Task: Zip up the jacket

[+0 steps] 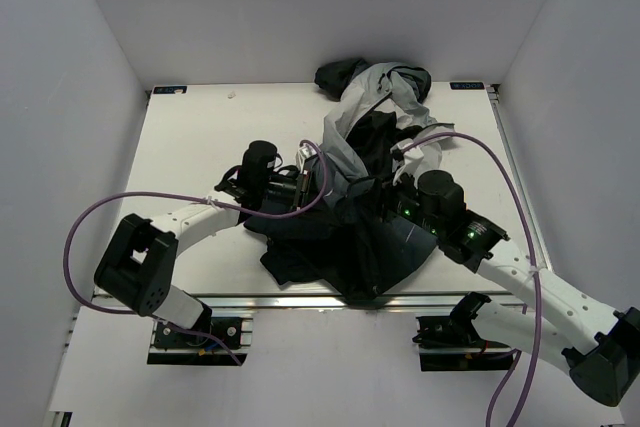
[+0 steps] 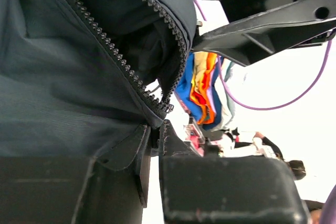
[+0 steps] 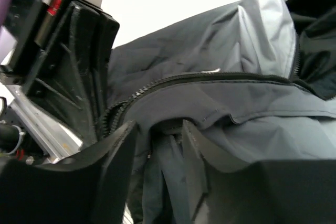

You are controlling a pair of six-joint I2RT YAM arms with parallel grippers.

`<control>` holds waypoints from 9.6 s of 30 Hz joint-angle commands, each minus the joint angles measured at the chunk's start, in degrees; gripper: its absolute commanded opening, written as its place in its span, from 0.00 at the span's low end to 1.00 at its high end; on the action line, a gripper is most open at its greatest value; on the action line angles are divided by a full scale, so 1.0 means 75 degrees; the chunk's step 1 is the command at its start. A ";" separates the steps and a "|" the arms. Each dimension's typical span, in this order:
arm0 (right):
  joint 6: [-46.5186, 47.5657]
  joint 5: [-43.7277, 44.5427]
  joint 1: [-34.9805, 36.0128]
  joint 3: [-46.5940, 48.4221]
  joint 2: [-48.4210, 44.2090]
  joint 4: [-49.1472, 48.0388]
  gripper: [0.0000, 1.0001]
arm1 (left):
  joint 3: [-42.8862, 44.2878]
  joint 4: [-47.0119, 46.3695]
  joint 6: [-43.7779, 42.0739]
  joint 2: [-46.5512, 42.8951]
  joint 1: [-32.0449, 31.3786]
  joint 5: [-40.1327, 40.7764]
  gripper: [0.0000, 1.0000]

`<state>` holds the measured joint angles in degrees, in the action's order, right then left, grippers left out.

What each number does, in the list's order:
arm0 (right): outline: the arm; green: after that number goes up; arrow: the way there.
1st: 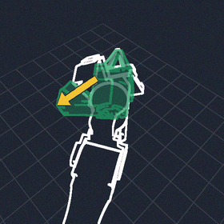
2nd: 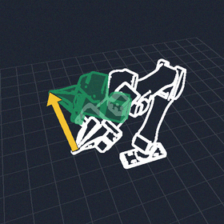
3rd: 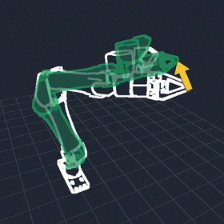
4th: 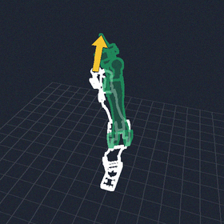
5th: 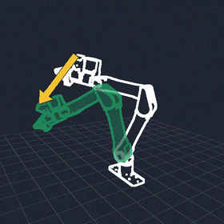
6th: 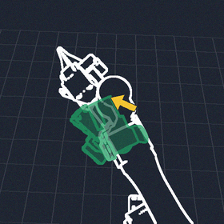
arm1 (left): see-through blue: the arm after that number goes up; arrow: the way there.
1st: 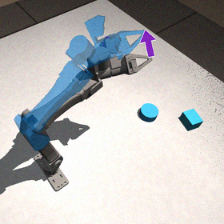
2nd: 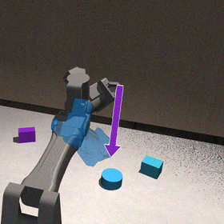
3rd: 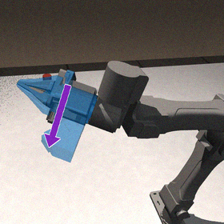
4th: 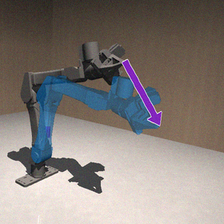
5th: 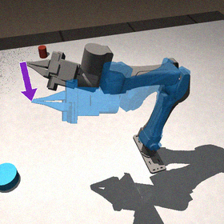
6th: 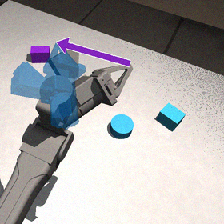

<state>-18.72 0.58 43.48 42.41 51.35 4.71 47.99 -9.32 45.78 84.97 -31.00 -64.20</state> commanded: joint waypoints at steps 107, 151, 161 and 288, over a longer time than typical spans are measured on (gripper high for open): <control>0.5789 0.3204 0.4034 0.1833 0.1790 0.1915 0.08 | 0.0938 0.2450 -0.0373 -0.0161 0.0021 -0.0146 0.00; 0.2626 0.2012 0.2454 0.3883 0.2211 0.3332 0.00 | 0.2543 0.4818 -0.3234 -0.2668 0.0021 0.4789 0.97; 0.1220 0.0520 0.1972 0.3592 0.2200 0.2935 0.00 | 0.0224 0.1713 -0.0107 -0.3500 -0.0143 0.2290 0.76; 0.2555 0.1049 -0.5247 0.8642 0.8447 0.0541 0.89 | 0.2950 0.9468 0.0789 -0.3679 -0.1995 0.9578 0.98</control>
<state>4.27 15.70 3.86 107.61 123.42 9.78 61.49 58.63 58.06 54.72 -45.93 3.99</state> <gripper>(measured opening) 0.891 0.976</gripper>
